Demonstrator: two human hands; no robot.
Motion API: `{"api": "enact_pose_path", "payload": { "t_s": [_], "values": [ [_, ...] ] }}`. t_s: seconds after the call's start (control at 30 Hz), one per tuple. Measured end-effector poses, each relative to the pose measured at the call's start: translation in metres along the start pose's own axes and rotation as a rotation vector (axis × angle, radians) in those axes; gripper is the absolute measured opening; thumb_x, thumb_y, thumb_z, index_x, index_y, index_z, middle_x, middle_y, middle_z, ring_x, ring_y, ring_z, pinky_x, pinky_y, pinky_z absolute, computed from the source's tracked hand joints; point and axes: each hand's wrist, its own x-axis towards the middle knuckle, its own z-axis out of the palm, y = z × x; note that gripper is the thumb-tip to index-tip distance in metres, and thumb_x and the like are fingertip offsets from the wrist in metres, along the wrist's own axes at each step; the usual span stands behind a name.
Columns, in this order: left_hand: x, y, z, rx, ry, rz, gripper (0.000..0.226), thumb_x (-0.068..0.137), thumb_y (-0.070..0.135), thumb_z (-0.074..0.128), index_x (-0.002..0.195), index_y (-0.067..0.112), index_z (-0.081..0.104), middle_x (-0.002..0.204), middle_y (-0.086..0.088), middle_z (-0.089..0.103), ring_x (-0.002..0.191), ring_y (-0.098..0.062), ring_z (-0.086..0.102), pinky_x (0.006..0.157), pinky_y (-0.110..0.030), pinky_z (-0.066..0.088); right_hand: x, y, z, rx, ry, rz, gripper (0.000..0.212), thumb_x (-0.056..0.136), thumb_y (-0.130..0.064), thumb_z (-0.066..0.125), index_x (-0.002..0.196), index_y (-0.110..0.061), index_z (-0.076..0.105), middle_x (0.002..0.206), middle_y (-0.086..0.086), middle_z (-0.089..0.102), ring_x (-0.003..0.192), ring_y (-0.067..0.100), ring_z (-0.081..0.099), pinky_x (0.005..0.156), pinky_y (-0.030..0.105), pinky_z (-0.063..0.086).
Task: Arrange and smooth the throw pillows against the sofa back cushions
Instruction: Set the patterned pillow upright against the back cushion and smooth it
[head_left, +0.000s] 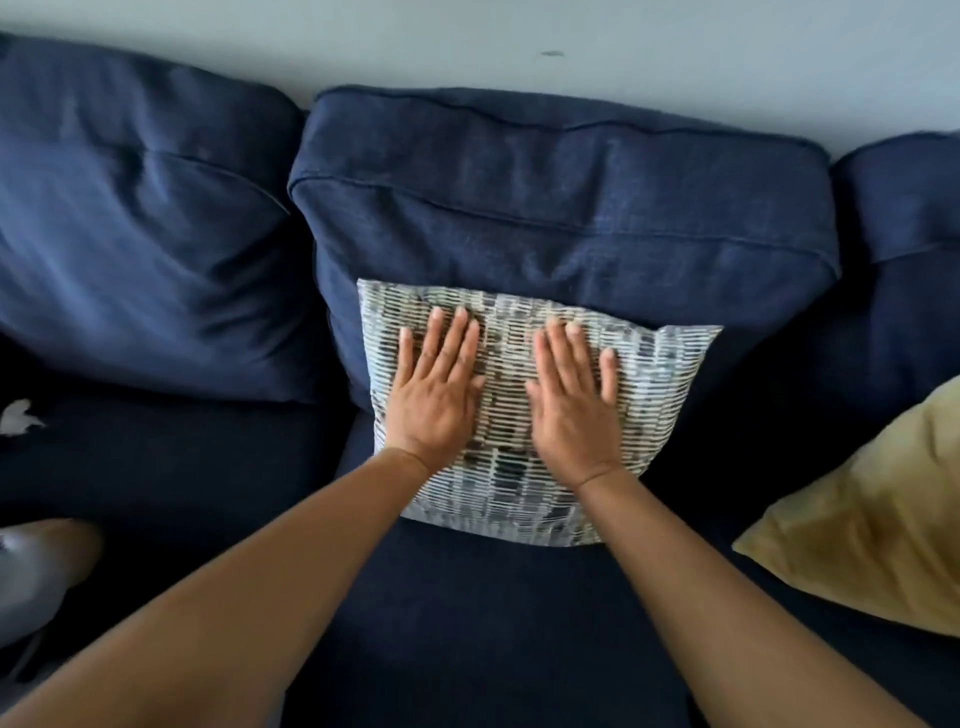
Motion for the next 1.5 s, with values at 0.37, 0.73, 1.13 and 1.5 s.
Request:
{"api": "enact_pose_path", "payload": {
  "t_s": [0.37,0.73,1.13,1.5],
  "values": [
    [-0.001,-0.034,-0.019,-0.407,0.251,-0.64,0.066,0.104,0.052,0.032,0.16,0.025,0.01,0.168,-0.008,0.006,0.154,-0.026,0.0,0.123,-0.052,0.0,-0.015,0.043,-0.026,0.215,0.226,0.708,0.069,0.101,-0.047,0.034,0.157,-0.014,0.01,0.164,0.015,0.011,0.15,0.028,0.016,0.112,0.057,0.019],
    [0.006,0.003,-0.047,-0.864,0.499,-0.708,0.054,0.108,0.023,0.036,0.158,0.027,0.017,0.126,0.039,0.029,0.114,0.03,0.033,0.095,0.002,0.026,-0.006,0.027,-0.045,0.493,0.497,0.56,0.054,0.104,-0.012,0.041,0.151,0.005,0.02,0.129,0.024,0.043,0.099,0.004,0.04,0.083,-0.008,0.024],
    [-0.018,0.03,-0.034,-0.312,0.499,-0.329,0.055,0.106,0.025,0.039,0.156,0.007,0.026,0.163,-0.014,0.023,0.152,-0.03,0.017,0.123,-0.051,0.006,-0.02,-0.005,-0.044,0.198,0.49,0.287,0.057,0.101,-0.025,0.044,0.151,-0.003,0.027,0.158,0.014,0.029,0.147,0.026,0.026,0.116,0.048,0.022],
    [-0.012,-0.029,0.029,0.069,0.063,-0.036,0.06,0.106,0.04,0.026,0.16,0.016,0.012,0.167,-0.005,0.005,0.154,-0.023,-0.003,0.123,-0.053,-0.002,-0.026,0.052,0.004,-0.112,0.067,0.295,0.059,0.105,-0.043,0.026,0.158,-0.019,0.013,0.166,0.006,0.008,0.152,0.022,0.003,0.119,0.057,0.004]
  ]
}}
